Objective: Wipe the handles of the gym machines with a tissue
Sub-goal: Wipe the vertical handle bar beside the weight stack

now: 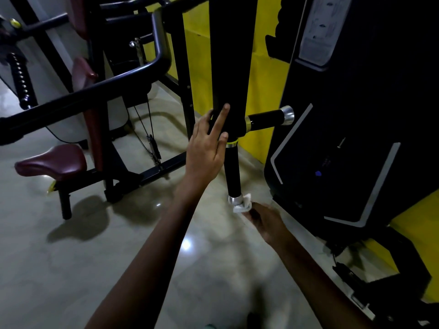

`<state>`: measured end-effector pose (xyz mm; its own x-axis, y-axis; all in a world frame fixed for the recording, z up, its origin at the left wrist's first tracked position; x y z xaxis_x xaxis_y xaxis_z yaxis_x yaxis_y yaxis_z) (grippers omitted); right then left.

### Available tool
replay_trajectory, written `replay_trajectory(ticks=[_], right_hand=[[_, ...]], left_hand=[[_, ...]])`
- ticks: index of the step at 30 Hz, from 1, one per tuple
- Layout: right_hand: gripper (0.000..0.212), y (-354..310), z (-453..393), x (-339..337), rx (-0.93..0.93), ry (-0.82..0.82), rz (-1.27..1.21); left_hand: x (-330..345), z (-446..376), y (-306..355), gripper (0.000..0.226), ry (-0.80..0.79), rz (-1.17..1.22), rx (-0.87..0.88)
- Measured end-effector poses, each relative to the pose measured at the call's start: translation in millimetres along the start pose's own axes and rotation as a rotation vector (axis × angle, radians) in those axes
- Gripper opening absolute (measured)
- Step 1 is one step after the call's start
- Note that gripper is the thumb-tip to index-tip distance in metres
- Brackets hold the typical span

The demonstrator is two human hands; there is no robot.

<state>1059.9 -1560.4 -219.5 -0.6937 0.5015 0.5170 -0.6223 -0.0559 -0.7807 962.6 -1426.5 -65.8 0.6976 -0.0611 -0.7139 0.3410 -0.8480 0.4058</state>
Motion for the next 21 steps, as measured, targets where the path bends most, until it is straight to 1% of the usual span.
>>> replay_trajectory(ticks=[1,3,4,5,8,9,10,11,13,14,15,16,17,19,21], right_hand=[[0.028,-10.9,3.4,-0.9,-0.104,0.049,0.128],[0.021,-34.8,10.6,7.7,-0.323,0.098,0.359],[0.015,-48.2,13.9,17.3,-0.449,0.115,0.516],[0.014,-61.6,16.5,29.8,-0.599,0.118,0.688],[0.023,-91.1,25.5,77.3,-1.051,-0.021,1.249],[0.026,-95.1,24.2,88.2,-1.153,-0.047,1.428],[0.027,-98.1,21.2,96.6,-1.218,-0.044,1.558],[0.027,-100.3,17.3,102.7,-1.239,-0.017,1.657],[0.026,-100.5,10.2,113.2,-1.154,-0.016,1.723],[0.02,-96.1,6.8,116.4,-1.142,-0.024,1.75],[0.013,-88.8,2.3,117.1,-1.144,-0.037,1.818],[0.014,-82.1,-2.0,114.9,-1.195,-0.036,1.887],[0.022,-76.3,-3.7,111.0,-1.208,-0.04,1.963],[0.042,-65.7,-4.5,101.8,-1.146,-0.09,2.035],[0.054,-59.1,-3.1,92.1,-1.08,-0.123,2.074]], left_hand=[[-0.9,0.0,-0.2,0.049,0.003,0.011,0.003],[-2.3,0.1,-0.5,0.048,0.011,0.036,0.011],[-2.9,0.1,-0.7,0.047,0.015,0.046,0.016],[-3.2,0.2,-1.3,0.047,0.017,0.052,0.023],[-4.3,0.7,-3.4,0.047,0.011,0.047,0.035],[-4.7,0.7,-3.7,0.047,0.007,0.042,0.038],[-5.4,0.7,-3.8,0.047,0.004,0.035,0.042],[-6.0,0.7,-3.5,0.047,0.003,0.03,0.044],[-6.5,0.8,-3.0,0.047,0.005,0.02,0.048],[-6.5,0.8,-3.0,0.047,0.007,0.02,0.05],[-6.4,0.9,-3.2,0.046,0.007,0.02,0.051],[-6.5,0.8,-3.4,0.046,0.006,0.02,0.053],[-6.3,0.7,-3.4,0.046,0.002,0.018,0.056],[-6.7,0.8,-3.8,0.047,-0.003,0.007,0.058],[-7.0,1.5,-3.4,0.047,-0.004,0.004,0.055]])
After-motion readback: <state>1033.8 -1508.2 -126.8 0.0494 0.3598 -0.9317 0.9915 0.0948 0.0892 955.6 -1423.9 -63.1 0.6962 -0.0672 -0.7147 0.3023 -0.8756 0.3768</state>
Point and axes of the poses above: each hand's wrist, its own z-axis away from the middle knuckle, its own x-axis out of the palm, y = z × x, the point moved 4 cm from there along -z, towards the middle knuckle, and after that the axes turned 14 degrees about -y, right-handed, at the moved point
